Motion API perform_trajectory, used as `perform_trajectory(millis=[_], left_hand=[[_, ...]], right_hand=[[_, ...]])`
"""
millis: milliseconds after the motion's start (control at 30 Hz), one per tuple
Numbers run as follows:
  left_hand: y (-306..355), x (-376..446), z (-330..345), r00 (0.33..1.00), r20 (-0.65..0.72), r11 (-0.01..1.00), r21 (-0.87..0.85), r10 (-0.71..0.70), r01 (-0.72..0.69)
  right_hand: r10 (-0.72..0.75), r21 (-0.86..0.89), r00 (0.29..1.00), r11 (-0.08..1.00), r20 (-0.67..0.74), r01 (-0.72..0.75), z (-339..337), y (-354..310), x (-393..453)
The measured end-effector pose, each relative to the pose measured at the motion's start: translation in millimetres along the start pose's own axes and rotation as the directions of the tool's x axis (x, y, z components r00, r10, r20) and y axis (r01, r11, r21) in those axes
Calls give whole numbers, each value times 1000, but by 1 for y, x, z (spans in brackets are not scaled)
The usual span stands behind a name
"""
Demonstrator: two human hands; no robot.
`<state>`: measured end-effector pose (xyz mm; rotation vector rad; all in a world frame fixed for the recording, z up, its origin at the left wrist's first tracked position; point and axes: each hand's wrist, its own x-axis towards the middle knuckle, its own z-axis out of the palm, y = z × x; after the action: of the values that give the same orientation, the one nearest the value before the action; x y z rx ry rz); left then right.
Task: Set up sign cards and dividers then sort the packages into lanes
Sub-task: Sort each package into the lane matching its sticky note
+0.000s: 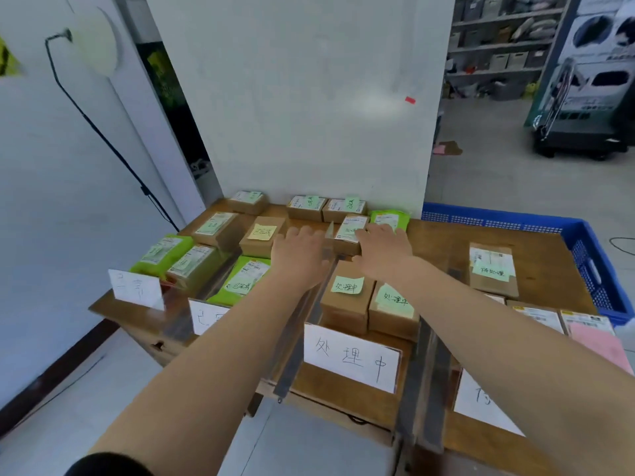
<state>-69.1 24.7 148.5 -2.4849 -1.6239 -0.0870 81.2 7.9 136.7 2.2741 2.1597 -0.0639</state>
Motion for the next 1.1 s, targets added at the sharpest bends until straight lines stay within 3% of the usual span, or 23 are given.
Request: perform_trajectory(millis=[233,533,667,933,1100], left_hand=[[-14,36,24,998,47,994,-95,51,-47],[-12,129,81,977,131,974,-173,170,-146],[2,185,114,952,184,957,-201,246,-209],[45,284,187,904,215,924,-190,370,-333],[71,320,229,877,257,906,-240,405,-348]], right_hand=[[85,34,996,996,37,-86,18,-4,43],[276,265,956,918,102,-294,61,39,128],[349,332,929,867,126,-371,89,67,170],[427,283,883,837,196,-468,142,124,238],[509,389,831,735,224,-555,174,147,277]])
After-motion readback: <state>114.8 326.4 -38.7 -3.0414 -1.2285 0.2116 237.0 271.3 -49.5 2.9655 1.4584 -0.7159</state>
